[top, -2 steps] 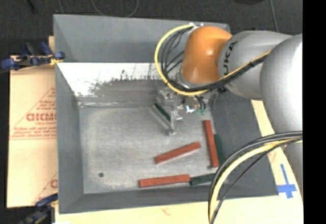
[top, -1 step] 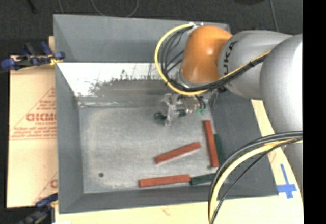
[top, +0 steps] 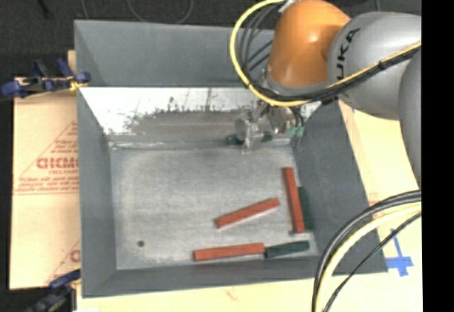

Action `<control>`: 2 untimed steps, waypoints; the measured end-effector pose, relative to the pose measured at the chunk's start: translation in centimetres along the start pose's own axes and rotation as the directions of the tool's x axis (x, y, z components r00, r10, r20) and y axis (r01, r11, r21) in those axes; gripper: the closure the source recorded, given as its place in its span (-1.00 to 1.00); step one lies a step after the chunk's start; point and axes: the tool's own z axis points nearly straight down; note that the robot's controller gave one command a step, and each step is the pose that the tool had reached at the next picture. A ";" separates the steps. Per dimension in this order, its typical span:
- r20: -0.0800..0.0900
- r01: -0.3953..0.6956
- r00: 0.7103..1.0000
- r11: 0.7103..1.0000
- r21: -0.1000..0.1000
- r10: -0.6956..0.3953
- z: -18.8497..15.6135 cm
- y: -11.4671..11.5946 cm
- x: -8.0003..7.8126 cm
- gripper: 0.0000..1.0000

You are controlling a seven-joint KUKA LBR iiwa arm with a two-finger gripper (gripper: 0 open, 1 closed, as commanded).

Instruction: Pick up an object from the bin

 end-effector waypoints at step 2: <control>-0.005 -0.003 1.000 1.000 -0.002 0.003 -3.9 -0.1 -0.4 1.00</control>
Offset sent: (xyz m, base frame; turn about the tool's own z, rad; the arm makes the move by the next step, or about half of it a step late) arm 0.0001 0.0001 0.0071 0.0000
